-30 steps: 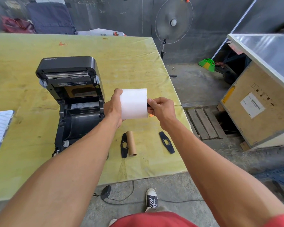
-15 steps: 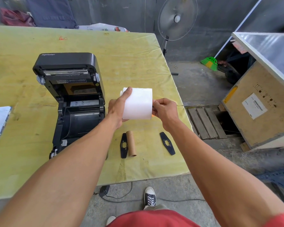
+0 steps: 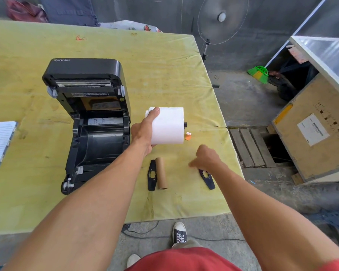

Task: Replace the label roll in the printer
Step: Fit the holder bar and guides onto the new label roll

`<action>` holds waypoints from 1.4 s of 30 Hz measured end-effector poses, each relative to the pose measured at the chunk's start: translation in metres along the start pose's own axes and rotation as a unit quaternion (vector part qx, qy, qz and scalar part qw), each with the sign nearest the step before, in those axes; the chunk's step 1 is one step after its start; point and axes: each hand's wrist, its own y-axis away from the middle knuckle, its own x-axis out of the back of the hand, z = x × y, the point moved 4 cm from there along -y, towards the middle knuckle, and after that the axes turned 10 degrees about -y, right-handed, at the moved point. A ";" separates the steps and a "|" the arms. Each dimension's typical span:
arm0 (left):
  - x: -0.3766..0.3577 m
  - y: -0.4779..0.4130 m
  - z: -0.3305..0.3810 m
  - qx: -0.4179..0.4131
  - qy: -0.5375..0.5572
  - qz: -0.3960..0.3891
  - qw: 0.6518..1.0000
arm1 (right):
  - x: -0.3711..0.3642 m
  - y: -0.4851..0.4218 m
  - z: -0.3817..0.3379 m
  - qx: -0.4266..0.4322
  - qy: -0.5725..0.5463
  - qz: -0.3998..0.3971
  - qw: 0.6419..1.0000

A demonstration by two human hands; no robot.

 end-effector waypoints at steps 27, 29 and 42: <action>-0.006 0.007 0.008 0.003 -0.006 -0.006 1.000 | 0.049 -0.002 -0.042 0.050 -0.410 0.090 0.906; -0.006 0.009 0.008 0.001 -0.009 -0.005 1.000 | 0.058 0.003 -0.059 0.081 -0.406 0.074 0.907; 0.005 0.013 0.013 -0.003 0.001 -0.036 0.999 | 0.066 0.028 -0.071 0.186 -0.427 0.002 0.885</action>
